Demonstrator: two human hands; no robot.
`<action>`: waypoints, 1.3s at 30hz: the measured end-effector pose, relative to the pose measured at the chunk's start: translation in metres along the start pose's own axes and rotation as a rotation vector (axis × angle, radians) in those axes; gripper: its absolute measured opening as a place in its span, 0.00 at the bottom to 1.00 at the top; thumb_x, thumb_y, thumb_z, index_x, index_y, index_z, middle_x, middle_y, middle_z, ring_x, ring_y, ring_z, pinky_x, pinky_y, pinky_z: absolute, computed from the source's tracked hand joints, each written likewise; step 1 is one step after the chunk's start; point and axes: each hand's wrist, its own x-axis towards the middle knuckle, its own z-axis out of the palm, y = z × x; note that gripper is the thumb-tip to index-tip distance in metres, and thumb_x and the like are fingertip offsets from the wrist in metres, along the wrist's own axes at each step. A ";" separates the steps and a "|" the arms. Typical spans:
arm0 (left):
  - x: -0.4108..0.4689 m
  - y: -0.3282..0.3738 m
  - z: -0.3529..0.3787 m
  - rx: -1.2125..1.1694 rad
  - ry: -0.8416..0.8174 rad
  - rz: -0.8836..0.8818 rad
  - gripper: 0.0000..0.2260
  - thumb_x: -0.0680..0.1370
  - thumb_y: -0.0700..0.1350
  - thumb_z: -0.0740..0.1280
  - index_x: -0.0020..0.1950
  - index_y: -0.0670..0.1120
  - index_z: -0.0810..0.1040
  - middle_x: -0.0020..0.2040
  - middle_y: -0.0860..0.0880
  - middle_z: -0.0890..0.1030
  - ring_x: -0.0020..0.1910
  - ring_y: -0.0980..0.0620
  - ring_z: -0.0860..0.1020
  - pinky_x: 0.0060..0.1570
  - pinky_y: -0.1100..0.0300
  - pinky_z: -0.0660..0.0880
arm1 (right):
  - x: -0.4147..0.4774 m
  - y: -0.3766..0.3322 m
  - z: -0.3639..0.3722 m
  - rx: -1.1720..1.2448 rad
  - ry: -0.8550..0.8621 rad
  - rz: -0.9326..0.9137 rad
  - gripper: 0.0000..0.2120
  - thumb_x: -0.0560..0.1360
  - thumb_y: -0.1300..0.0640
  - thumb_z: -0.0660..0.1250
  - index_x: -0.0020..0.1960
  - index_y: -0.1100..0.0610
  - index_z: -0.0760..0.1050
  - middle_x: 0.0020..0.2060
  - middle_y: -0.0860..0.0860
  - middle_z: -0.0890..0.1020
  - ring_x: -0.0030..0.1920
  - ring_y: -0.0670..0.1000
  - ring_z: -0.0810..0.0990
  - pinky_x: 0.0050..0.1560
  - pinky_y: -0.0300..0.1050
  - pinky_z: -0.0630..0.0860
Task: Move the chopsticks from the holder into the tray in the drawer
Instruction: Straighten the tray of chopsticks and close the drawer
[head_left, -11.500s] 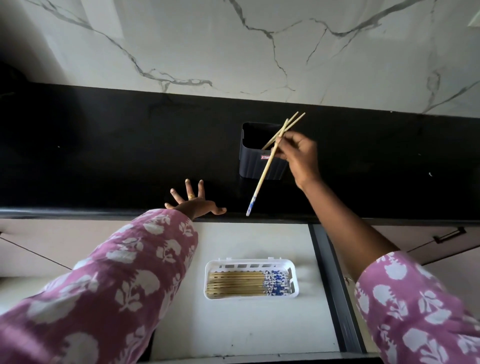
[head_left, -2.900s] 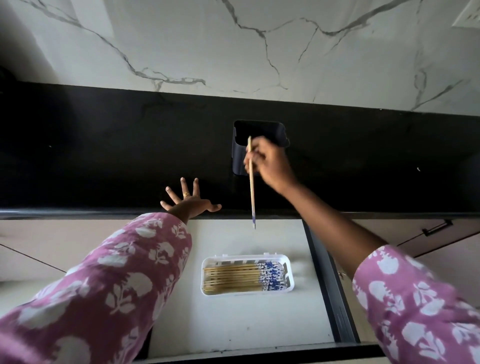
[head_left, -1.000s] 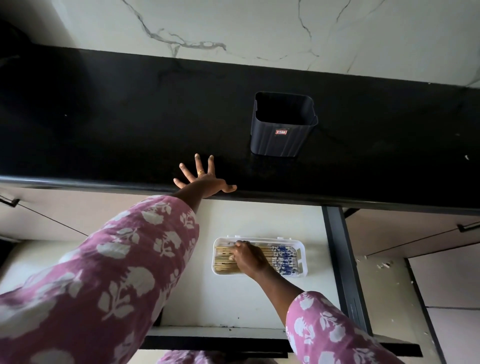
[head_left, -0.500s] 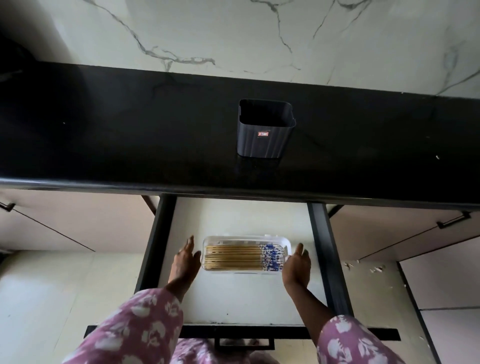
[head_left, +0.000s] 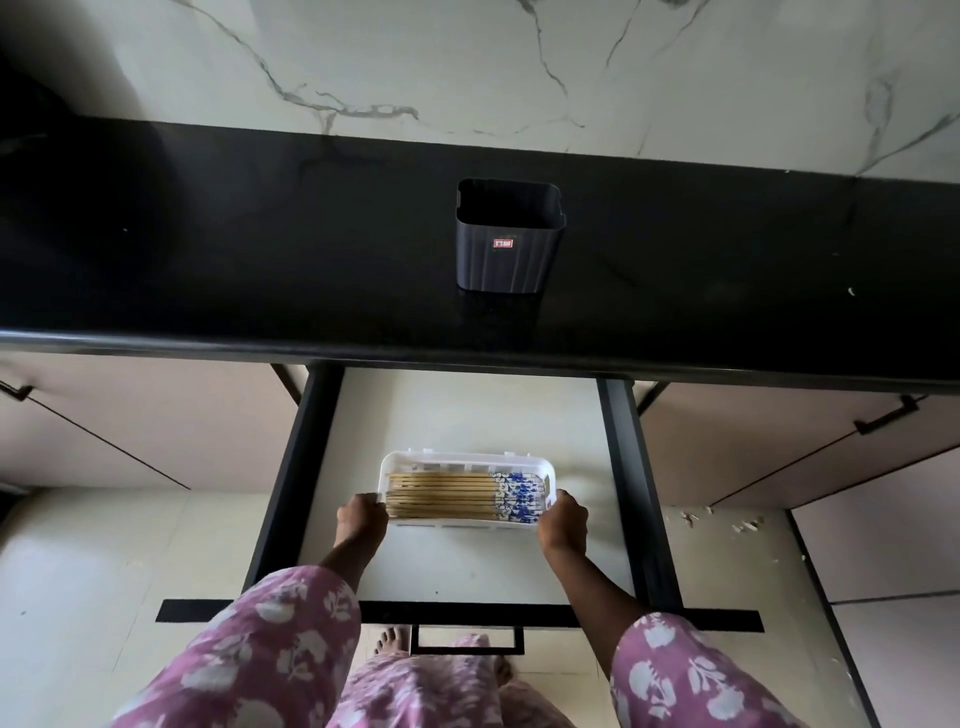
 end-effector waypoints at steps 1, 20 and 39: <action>-0.001 0.000 -0.001 -0.007 -0.009 0.001 0.11 0.76 0.35 0.58 0.45 0.35 0.80 0.47 0.33 0.80 0.52 0.35 0.76 0.41 0.53 0.69 | 0.000 0.000 -0.001 0.003 -0.004 -0.005 0.16 0.77 0.67 0.53 0.59 0.64 0.75 0.57 0.65 0.78 0.58 0.63 0.77 0.55 0.49 0.75; -0.073 0.008 -0.021 -0.129 0.221 -0.142 0.17 0.77 0.34 0.56 0.65 0.38 0.72 0.63 0.37 0.75 0.62 0.39 0.72 0.58 0.51 0.71 | -0.050 0.002 -0.039 0.166 0.100 0.055 0.14 0.76 0.66 0.60 0.60 0.70 0.69 0.61 0.67 0.75 0.63 0.65 0.73 0.60 0.55 0.74; -0.139 -0.048 -0.022 -0.482 0.119 -0.290 0.32 0.75 0.53 0.69 0.69 0.32 0.66 0.68 0.35 0.69 0.64 0.39 0.72 0.57 0.52 0.74 | -0.156 0.043 -0.021 0.299 0.123 -0.015 0.37 0.77 0.61 0.65 0.72 0.75 0.44 0.73 0.72 0.41 0.75 0.67 0.45 0.75 0.52 0.50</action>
